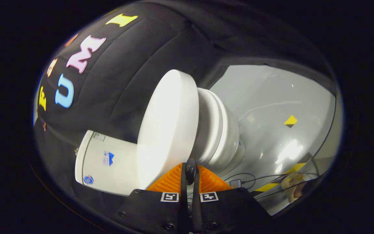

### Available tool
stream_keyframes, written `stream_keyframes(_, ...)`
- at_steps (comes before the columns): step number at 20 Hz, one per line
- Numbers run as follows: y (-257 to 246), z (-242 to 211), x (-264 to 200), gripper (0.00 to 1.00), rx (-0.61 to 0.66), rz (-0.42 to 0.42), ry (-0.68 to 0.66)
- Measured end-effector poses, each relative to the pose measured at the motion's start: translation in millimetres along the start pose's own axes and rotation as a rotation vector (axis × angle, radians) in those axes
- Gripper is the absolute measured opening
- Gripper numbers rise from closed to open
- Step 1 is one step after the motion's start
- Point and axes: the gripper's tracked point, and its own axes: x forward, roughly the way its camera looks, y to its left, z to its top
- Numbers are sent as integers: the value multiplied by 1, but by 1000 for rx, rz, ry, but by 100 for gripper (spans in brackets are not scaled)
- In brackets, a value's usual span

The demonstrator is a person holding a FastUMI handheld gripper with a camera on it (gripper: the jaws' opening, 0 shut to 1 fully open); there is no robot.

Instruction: Open the toilet lid.

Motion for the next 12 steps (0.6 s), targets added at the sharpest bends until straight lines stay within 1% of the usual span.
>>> stream_keyframes(4, 34, 9, -22, 9, -156, -34, -56)
stream_keyframes(8, 87, 13, -47, 9, -342, -43, -133)
stream_keyframes(12, 130, 8, -63, 9, -537, -113, -192)
